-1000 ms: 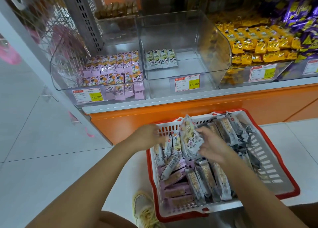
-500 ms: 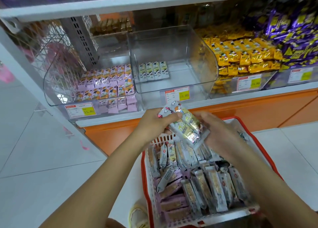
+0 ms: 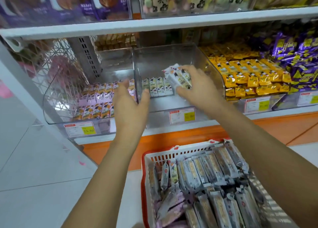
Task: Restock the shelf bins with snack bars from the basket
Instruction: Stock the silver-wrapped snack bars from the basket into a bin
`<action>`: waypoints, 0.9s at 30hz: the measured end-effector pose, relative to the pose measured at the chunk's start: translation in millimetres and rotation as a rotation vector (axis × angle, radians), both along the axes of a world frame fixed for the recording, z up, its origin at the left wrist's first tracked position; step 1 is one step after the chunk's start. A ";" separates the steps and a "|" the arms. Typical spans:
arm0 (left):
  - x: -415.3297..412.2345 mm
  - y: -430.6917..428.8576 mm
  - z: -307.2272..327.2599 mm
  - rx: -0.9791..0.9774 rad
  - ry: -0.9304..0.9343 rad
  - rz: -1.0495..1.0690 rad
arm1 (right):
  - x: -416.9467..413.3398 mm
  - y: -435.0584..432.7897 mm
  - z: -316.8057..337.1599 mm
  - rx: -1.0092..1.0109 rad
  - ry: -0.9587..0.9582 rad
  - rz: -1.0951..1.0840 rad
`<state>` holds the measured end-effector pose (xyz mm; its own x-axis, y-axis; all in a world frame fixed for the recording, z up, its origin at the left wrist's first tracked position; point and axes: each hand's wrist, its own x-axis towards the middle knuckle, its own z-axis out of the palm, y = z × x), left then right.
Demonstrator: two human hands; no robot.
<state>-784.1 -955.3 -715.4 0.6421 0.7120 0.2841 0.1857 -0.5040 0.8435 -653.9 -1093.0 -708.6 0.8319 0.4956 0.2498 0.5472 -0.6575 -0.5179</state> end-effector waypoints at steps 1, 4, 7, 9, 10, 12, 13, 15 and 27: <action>1.3 4.8 -1.2 -0.001 0.037 0.005 | 19.0 10.8 -3.6 -0.029 0.040 -0.033; 7.3 11.1 -11.4 0.003 0.158 -0.063 | 71.5 41.0 -20.5 -0.114 0.139 -0.123; 9.2 16.9 -20.6 0.089 0.196 -0.113 | 101.1 60.7 -35.4 -0.219 0.243 -0.243; 8.2 17.0 -23.0 0.103 0.198 -0.124 | 110.8 67.5 -39.7 -0.316 0.248 -0.257; 8.0 16.6 -22.8 0.113 0.197 -0.118 | 113.8 69.9 -40.2 -0.374 0.254 -0.238; 8.5 16.7 -23.0 0.108 0.194 -0.116 | 114.9 75.2 -42.0 -0.420 0.289 -0.235; 8.6 16.6 -23.4 0.096 0.195 -0.124 | 112.9 78.4 -43.0 -0.417 0.299 -0.240; 9.4 17.0 -25.0 0.089 0.200 -0.137 | 112.5 84.9 -46.6 -0.418 0.269 -0.239; -11.7 13.2 -34.5 0.160 0.070 -0.154 | 23.2 39.3 -21.2 0.109 -0.077 -0.135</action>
